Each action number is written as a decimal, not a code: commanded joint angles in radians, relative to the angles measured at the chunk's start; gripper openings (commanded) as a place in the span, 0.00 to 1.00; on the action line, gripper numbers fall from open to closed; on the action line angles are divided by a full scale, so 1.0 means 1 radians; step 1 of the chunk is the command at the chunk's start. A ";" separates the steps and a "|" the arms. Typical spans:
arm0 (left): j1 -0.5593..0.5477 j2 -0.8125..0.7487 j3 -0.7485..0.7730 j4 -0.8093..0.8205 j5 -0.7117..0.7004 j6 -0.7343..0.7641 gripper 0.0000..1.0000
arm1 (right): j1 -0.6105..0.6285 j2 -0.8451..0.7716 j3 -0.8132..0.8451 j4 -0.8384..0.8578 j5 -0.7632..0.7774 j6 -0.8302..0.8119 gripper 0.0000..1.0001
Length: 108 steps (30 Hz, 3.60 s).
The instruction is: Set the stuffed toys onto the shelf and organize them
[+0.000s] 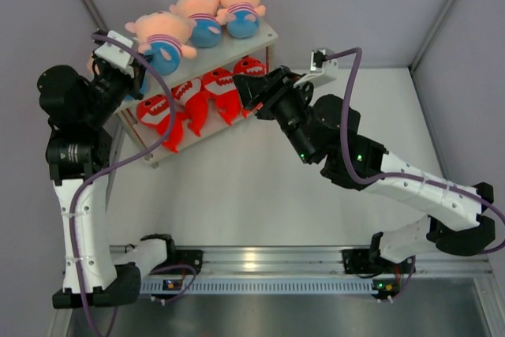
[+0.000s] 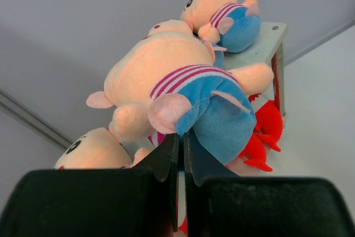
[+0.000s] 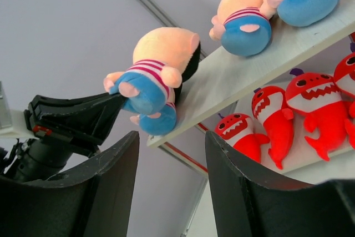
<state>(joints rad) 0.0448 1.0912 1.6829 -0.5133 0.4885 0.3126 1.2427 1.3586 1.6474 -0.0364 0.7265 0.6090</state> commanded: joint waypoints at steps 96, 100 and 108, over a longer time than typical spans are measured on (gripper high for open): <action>-0.422 0.555 0.331 -0.001 -0.610 0.417 0.82 | -0.295 -0.088 -0.294 0.076 -0.288 -0.350 0.57; -0.421 0.561 0.331 -0.002 -0.605 0.416 0.75 | -0.299 -0.090 -0.294 0.076 -0.289 -0.351 0.57; -0.421 0.569 0.330 -0.002 -0.577 0.411 0.62 | -0.304 -0.104 -0.304 0.072 -0.285 -0.345 0.58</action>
<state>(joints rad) -0.3729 1.6653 1.9808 -0.5404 -0.0986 0.7200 0.9524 1.2831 1.3357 0.0128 0.4496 0.2554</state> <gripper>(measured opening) 0.629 0.573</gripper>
